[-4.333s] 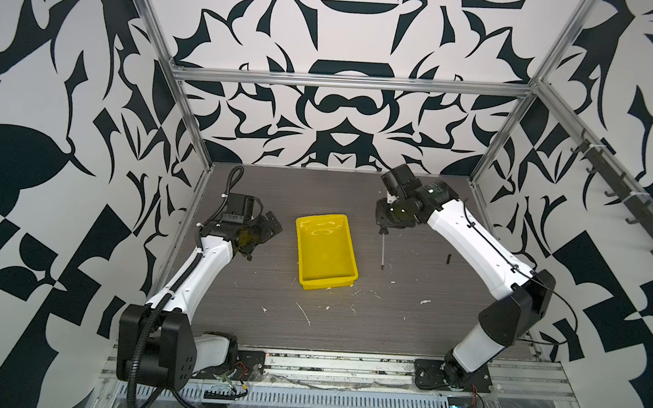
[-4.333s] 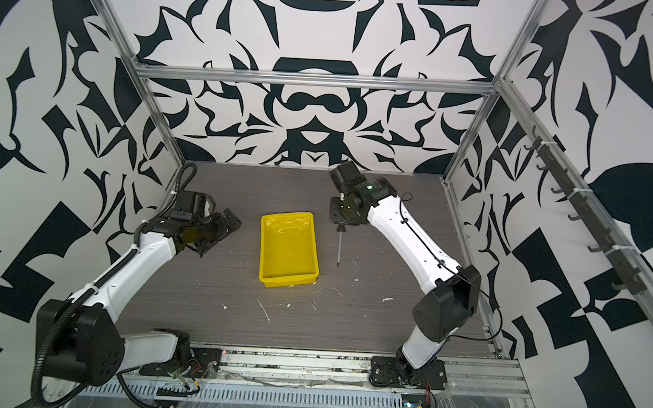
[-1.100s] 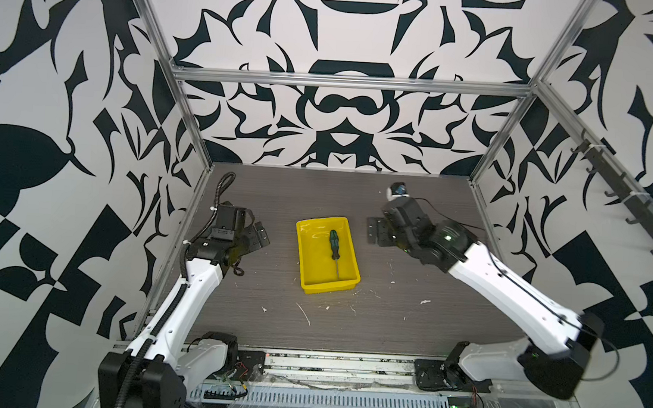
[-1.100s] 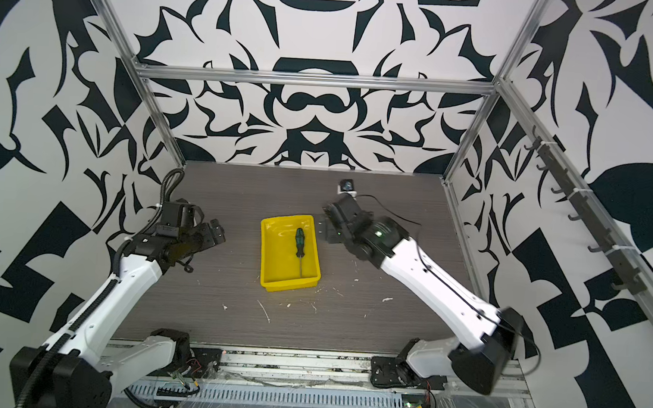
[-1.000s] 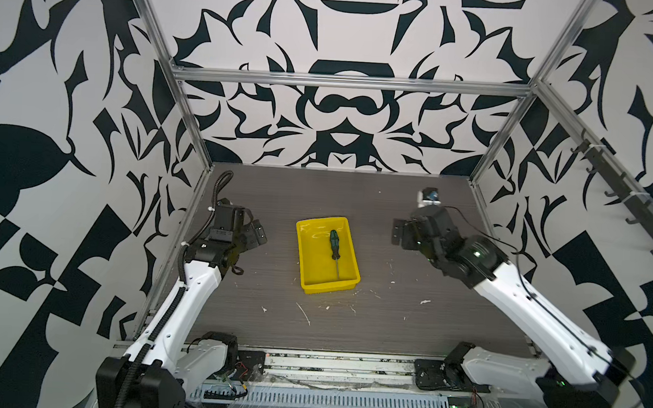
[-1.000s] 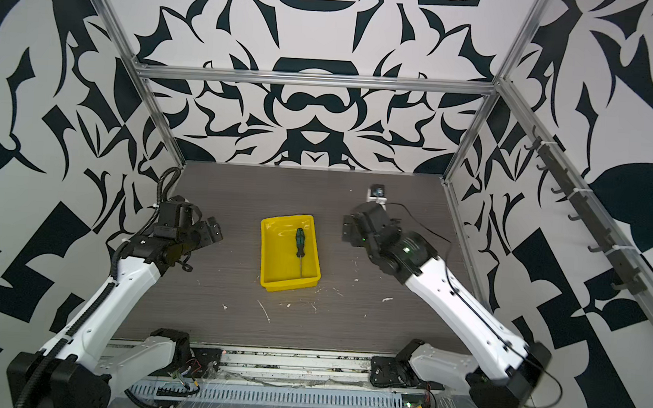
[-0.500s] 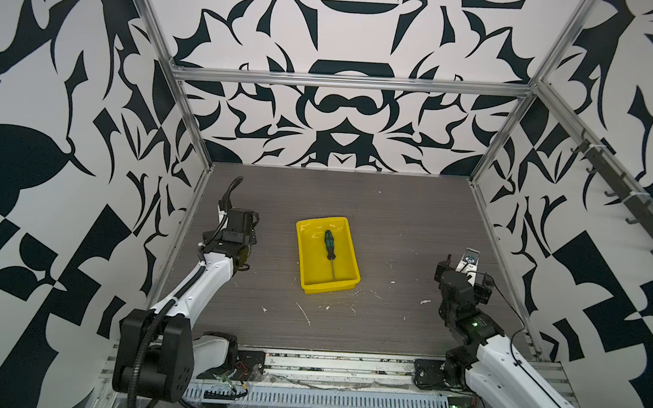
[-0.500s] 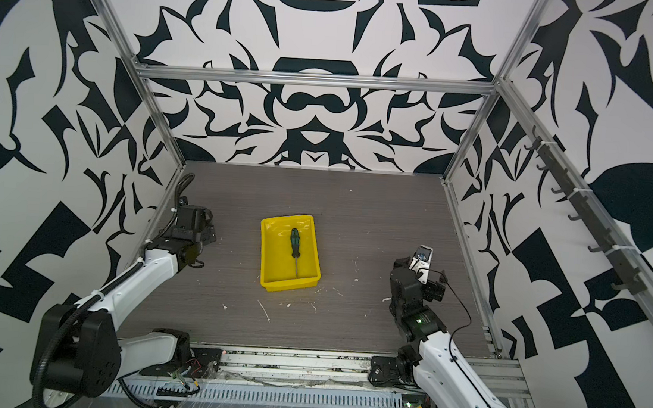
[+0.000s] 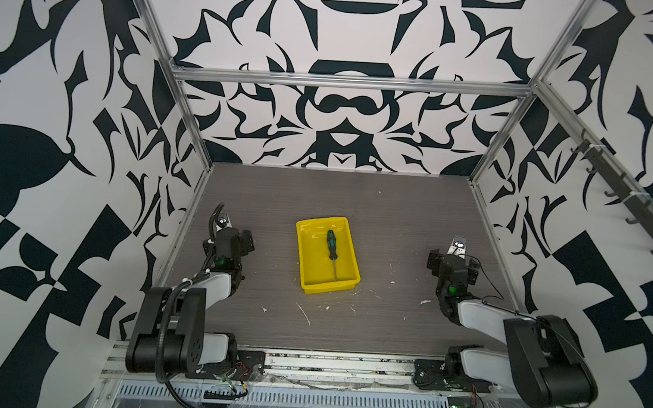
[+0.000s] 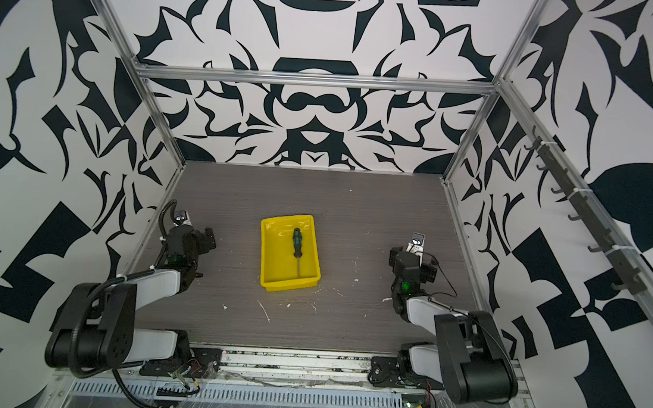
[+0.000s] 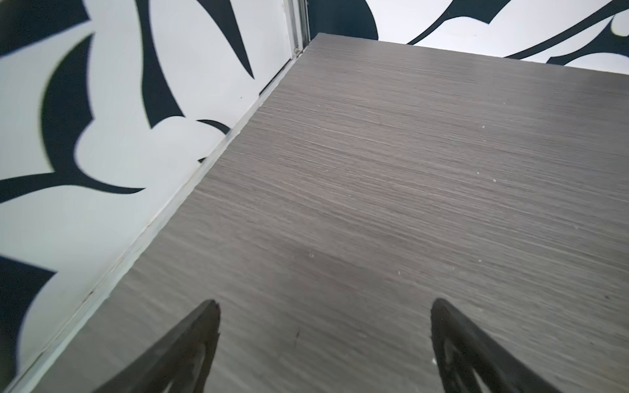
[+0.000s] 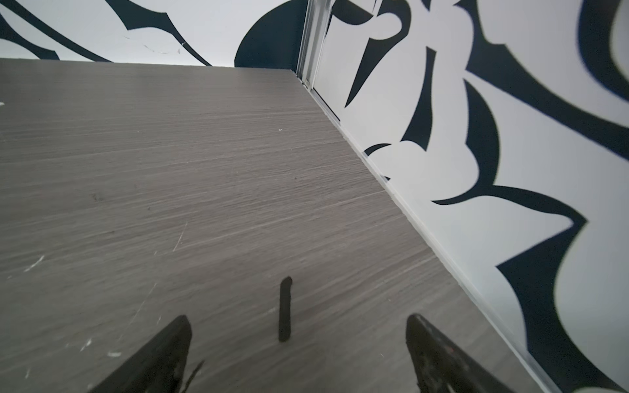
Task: Put the screwdriver in the bin
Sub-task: Reset both arms
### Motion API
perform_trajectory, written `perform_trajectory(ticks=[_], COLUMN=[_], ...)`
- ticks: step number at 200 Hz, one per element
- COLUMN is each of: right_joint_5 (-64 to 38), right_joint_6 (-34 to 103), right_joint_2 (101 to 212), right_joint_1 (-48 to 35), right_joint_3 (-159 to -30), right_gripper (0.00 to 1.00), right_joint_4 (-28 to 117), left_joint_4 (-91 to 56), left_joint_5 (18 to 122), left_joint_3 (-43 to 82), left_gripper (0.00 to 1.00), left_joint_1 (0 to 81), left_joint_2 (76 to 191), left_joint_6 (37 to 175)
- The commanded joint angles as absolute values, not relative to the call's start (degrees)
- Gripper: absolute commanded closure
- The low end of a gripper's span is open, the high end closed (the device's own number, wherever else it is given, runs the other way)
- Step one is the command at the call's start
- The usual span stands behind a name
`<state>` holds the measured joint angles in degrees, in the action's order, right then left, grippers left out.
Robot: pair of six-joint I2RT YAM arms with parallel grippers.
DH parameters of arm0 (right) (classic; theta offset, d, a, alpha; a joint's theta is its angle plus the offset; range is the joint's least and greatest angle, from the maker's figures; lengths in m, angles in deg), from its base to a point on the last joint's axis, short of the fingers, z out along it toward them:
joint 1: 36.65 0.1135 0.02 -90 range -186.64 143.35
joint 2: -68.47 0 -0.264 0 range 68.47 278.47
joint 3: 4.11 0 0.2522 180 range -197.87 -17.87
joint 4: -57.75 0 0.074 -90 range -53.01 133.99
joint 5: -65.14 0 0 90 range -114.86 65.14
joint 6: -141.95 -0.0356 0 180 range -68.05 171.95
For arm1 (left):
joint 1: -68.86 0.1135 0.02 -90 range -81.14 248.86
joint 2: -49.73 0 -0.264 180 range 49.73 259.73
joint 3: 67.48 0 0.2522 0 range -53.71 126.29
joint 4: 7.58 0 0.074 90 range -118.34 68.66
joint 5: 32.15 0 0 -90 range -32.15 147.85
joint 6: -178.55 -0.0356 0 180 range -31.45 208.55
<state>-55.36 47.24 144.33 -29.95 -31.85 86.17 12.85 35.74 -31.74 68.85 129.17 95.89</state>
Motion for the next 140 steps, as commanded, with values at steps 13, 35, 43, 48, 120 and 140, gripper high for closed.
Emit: perform_trajectory(ticks=[13,35,43,48,120,140], right_joint_5=[-47.44,-46.19,-46.04,-46.40,-47.80,-47.86], right_joint_6=[47.40,48.42,47.02,46.84,47.64,47.62], right_joint_2=[153.17,158.66,157.47,156.97,157.78,157.77], right_joint_1=[-30.96,-31.28,-31.33,-31.37,-30.78,-30.75], right_joint_3=[-33.12,-34.16,-35.57,-36.27,-37.12,-37.11], right_gripper=[0.00,0.00,0.00,0.00,0.00,0.00], right_joint_4=[102.37,106.15,101.31,98.89,98.58,98.55], left_joint_4=[24.49,27.39,27.24,27.33,28.67,28.52], left_joint_5=[44.37,51.01,51.18,51.17,51.08,51.16], left_joint_3=[-30.68,-31.13,-31.04,-31.04,-31.65,-31.52], left_gripper=[0.01,0.01,0.01,0.01,0.01,0.01], left_joint_1=[70.01,72.26,72.38,72.41,72.39,72.47], left_joint_2=[135.70,138.15,138.21,138.24,138.28,138.36], left_joint_6=[93.68,93.67,93.71,93.82,93.92,93.83])
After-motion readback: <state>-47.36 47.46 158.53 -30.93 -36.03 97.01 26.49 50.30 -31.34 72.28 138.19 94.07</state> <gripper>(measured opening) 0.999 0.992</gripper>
